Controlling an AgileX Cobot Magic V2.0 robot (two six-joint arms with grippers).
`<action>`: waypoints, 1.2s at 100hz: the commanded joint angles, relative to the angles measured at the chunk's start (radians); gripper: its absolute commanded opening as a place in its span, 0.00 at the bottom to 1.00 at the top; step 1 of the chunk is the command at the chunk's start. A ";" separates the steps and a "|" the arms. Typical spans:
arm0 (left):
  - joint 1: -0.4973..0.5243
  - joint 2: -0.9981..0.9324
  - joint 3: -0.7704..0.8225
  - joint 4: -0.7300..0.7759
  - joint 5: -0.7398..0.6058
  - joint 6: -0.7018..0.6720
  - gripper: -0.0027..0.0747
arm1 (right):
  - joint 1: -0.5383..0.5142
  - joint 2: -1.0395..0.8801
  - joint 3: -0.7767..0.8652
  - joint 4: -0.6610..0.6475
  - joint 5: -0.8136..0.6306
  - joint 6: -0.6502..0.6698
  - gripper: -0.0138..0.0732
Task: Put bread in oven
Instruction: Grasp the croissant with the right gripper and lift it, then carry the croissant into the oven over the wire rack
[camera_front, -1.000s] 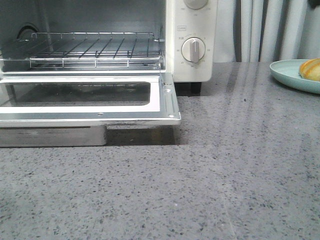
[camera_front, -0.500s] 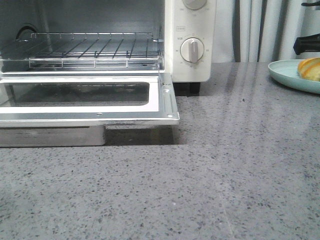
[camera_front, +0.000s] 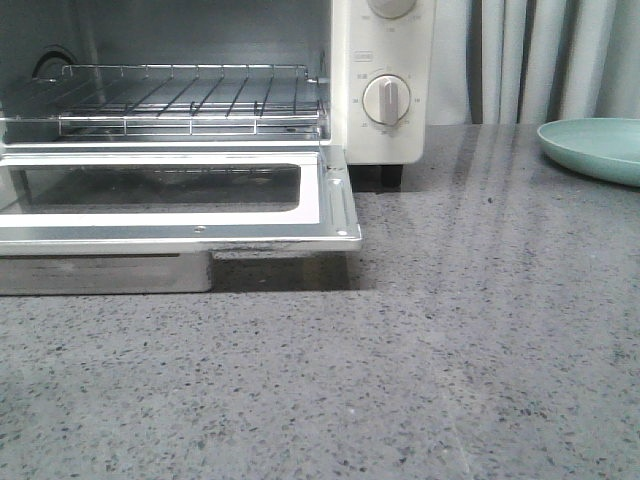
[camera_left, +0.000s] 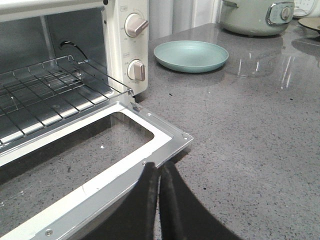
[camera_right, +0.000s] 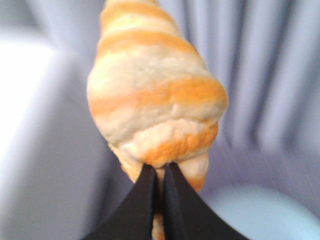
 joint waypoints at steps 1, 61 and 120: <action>-0.002 0.008 -0.024 -0.045 -0.049 -0.010 0.01 | 0.131 -0.118 -0.031 -0.043 -0.173 -0.016 0.09; -0.002 0.008 -0.024 -0.151 -0.025 -0.010 0.01 | 0.699 0.166 -0.031 -0.275 0.000 -0.012 0.09; -0.002 0.008 -0.024 -0.187 0.003 -0.010 0.01 | 0.590 0.428 -0.255 -0.260 0.009 0.007 0.09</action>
